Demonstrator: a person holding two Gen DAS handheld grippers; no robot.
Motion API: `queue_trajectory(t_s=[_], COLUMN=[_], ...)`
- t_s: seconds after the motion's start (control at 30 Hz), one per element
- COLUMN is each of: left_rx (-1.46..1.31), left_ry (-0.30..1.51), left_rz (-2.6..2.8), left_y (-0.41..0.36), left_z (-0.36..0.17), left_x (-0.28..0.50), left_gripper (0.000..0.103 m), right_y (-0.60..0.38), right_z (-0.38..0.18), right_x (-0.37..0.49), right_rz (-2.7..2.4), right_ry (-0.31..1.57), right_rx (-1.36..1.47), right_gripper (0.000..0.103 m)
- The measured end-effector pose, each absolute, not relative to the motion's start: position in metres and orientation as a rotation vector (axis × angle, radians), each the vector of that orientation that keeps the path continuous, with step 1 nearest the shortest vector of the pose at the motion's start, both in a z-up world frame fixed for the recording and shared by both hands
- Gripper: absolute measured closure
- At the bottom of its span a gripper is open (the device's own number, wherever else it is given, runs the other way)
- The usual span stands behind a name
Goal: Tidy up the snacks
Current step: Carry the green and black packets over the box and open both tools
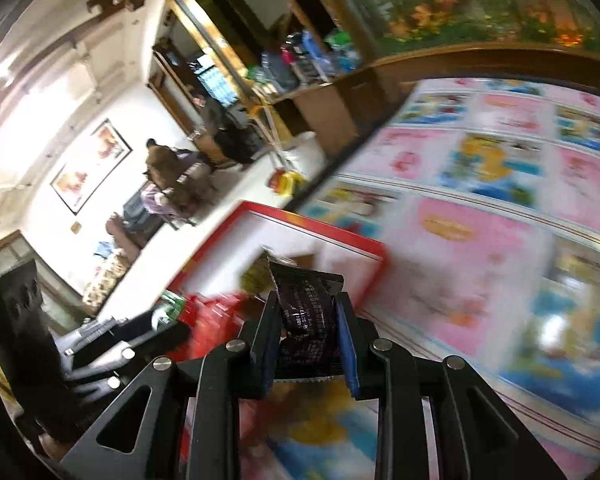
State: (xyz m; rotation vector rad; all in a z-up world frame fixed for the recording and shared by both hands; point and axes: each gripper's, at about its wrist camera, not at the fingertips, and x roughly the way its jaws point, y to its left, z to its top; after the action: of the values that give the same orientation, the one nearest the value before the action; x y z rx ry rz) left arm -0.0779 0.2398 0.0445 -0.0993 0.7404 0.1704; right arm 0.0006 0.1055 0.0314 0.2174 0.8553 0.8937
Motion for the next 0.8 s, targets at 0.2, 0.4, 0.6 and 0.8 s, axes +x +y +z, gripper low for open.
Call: queue_trajectory(t_s=[0.2,0.4,0.6,0.8], left_rx=[-0.124,-0.134,-0.094,-0.034], left_ry=[0.749,0.759,0.747,0.713], left_rz=[0.217,0.245,0.256,0.291], left_y=[0.265,0.275,0.265,0.252], left_z=[0.035,0.032,0.031,0.04], left_x=[-0.079,-0.073,-0.072,-0.077], left_gripper=[0.067,0.067,0.06,0.021], right_y=[0.159,0.192,0.181,0.164], right_z=[0.03,0.022,0.023,0.028], right_x=[0.001,-0.004,-0.003,0.004], right_rz=[0.967,1.002,0.982,0.96], right_ry=[0.85,0.858,0.842,0.839], right_rx=[0.249,0.226,0.248,0.297], right_gripper=[0.076,0.074,0.054,0.047])
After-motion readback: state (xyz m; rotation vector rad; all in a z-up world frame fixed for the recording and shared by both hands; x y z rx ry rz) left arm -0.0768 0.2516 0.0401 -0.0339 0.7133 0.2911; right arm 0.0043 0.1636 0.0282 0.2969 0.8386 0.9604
